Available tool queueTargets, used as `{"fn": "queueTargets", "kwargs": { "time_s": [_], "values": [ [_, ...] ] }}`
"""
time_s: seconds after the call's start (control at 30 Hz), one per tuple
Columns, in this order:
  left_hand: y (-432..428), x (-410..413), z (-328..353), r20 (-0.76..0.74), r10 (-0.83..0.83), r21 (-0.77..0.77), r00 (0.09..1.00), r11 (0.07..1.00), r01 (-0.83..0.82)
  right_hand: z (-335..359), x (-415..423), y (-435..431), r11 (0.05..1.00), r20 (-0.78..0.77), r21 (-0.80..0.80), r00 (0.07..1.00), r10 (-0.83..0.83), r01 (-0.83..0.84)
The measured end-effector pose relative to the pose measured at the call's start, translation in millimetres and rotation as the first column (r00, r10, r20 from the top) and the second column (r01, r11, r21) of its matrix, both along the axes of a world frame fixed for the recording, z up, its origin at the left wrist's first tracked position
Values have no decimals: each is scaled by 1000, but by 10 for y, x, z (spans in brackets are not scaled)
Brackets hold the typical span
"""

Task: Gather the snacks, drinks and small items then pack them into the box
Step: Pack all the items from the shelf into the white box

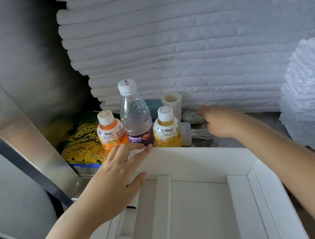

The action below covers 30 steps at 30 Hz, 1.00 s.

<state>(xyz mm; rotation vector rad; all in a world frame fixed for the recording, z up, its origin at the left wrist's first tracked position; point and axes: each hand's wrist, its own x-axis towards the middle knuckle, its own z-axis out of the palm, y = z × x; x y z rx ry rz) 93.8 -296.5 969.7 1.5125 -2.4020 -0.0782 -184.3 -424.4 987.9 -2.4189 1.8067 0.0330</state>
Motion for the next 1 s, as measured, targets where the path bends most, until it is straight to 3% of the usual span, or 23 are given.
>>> {"fn": "queueTargets", "kwargs": {
  "time_s": [0.13,0.27,0.4,0.57,0.7,1.0],
  "values": [
    [-9,-6,8,14,1,4,1000,1000,-1,4,53,-196,996,-39,87,999,4,-1],
    [-10,-10,14,1,1,5,1000,1000,-1,-136,39,-178,994,-179,113,984,24,-4],
    [-3,-19,23,9,4,8,1000,1000,-4,-187,5,-208,998,-216,62,976,1,12],
    [19,-21,41,21,0,3,1000,1000,0,-237,76,-355,999,-157,-3,987,33,-34],
    [29,-23,48,32,2,0,999,1000,-2,-298,85,-475,1000,20,5,1000,17,-17],
    [29,-21,59,23,-1,-2,1000,1000,1,-219,-41,-433,997,-83,16,994,-76,77]
  ]
}}
